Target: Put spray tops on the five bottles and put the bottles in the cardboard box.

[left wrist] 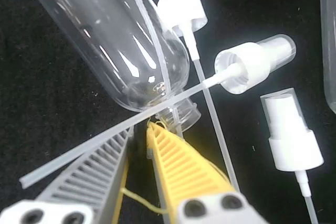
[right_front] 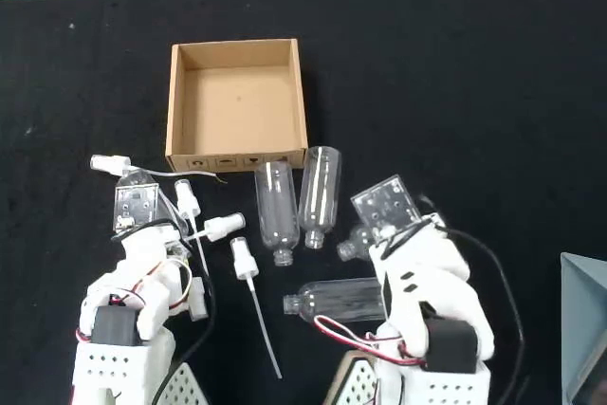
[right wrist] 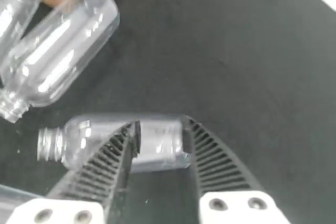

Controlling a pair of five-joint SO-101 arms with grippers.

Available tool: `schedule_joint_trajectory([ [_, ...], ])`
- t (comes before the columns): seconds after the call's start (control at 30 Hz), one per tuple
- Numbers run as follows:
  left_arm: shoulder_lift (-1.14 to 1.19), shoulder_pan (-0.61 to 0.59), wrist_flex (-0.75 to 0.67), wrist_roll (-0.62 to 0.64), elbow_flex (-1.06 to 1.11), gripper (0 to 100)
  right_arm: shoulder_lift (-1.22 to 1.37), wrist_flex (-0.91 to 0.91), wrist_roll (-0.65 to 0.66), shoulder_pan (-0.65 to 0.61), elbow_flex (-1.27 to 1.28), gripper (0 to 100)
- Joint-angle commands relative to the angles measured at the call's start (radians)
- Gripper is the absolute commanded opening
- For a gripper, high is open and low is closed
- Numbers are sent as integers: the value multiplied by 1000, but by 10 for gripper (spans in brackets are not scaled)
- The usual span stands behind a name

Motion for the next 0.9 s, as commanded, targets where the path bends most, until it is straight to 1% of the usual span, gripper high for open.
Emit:
schedule_joint_trajectory([
  [0.0,-5,-7,6,-9,24,33,-93,26,-11,29,-113,142],
  [0.4,-5,-7,6,-9,24,33,-91,69,-2,29,-262,142],
  [0.53,-5,-7,6,-9,24,33,-91,61,49,31,-268,142],
  [0.67,-5,-7,6,-9,24,33,-91,69,54,31,-302,142],
  [0.77,-5,-7,6,-9,24,33,-47,69,54,31,-341,142],
  [0.87,-5,-7,6,-9,24,33,56,69,54,31,-398,142],
])
